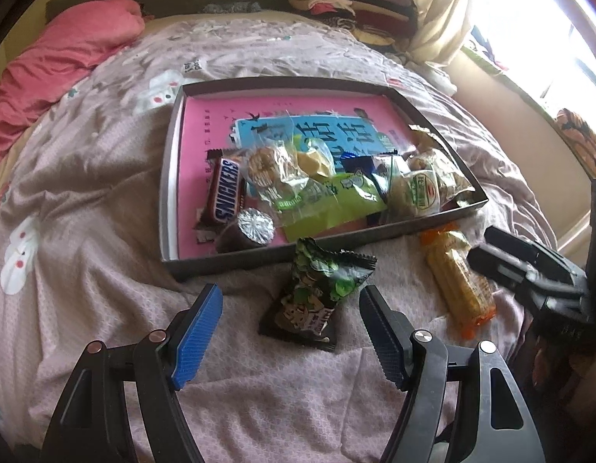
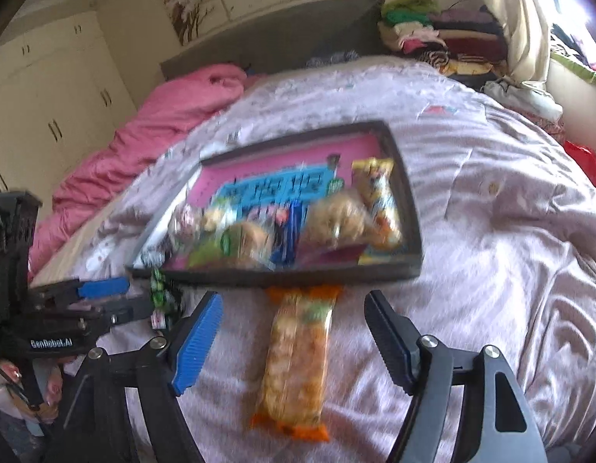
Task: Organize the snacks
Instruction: 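Move both open tools back toward the green snack bag and long bread bag, then grasp the green snack bag with the left tool while the right tool grasps the orange-ended bread bag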
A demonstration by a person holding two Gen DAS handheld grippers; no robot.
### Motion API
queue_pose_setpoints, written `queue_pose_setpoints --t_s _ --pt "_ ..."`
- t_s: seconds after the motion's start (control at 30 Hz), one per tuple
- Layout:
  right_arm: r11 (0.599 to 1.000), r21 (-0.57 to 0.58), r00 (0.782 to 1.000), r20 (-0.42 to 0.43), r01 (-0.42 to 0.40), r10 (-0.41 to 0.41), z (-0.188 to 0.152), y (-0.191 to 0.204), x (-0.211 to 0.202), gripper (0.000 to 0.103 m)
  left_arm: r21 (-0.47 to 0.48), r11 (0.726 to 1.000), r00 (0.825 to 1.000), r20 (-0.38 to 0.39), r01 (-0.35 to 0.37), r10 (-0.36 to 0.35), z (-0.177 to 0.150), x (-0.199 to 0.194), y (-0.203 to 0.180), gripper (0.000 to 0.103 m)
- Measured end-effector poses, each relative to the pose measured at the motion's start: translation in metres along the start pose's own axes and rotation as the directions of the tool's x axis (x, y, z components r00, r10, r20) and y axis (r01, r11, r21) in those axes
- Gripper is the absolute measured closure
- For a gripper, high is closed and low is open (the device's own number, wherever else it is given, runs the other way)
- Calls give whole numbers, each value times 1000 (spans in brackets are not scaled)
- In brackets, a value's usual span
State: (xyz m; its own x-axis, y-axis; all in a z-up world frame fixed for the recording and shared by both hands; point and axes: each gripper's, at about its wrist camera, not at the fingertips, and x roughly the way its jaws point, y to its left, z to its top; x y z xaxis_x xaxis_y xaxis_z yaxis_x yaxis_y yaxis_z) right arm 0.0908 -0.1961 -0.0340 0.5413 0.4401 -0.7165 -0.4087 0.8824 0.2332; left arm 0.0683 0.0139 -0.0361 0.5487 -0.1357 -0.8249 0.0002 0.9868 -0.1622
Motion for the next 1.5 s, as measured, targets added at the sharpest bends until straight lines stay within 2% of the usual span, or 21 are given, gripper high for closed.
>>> queue_pose_setpoints --t_s 0.2,0.33,0.53,0.67,0.77,0.83,0.9,1.0,1.1,1.23,1.5 --pt "997 -69 996 -91 16 -23 -13 16 14 28 3 1000 1000 -27 1 -1 -4 11 -5 28" --pt "996 -87 992 -120 34 -44 -19 18 19 31 9 1000 999 -36 4 -3 -6 16 -8 28" --pt "994 -95 981 -181 52 -68 -25 17 30 50 16 1000 998 -56 -11 12 -8 26 -10 28" --pt "996 -83 978 -205 24 -41 -27 15 33 65 12 1000 998 -57 -23 24 -7 31 -10 28" --pt "996 -84 981 -193 2 -19 -27 17 27 69 20 999 999 -47 -26 27 -9 31 -13 28" --pt "995 -94 984 -178 -14 -3 -26 21 23 70 26 999 999 -49 -22 24 -9 32 -13 38" --pt "993 -113 989 -148 -26 9 -25 26 15 70 28 999 999 -44 -22 23 -9 30 -12 55" --pt "991 -129 995 -90 -42 30 -21 32 2 70 9 1000 999 -37 11 -10 -8 28 -7 64" --pt "991 -117 998 -18 -59 58 -16 31 -13 70 -12 999 999 -23 39 -39 -7 23 -5 67" --pt "994 -82 997 6 -76 77 -9 26 -16 70 -14 997 997 10 73 -73 -7 6 -7 67" --pt "997 -27 995 68 -76 78 0 8 -21 70 -62 995 990 116 83 -76 7 -27 4 68"
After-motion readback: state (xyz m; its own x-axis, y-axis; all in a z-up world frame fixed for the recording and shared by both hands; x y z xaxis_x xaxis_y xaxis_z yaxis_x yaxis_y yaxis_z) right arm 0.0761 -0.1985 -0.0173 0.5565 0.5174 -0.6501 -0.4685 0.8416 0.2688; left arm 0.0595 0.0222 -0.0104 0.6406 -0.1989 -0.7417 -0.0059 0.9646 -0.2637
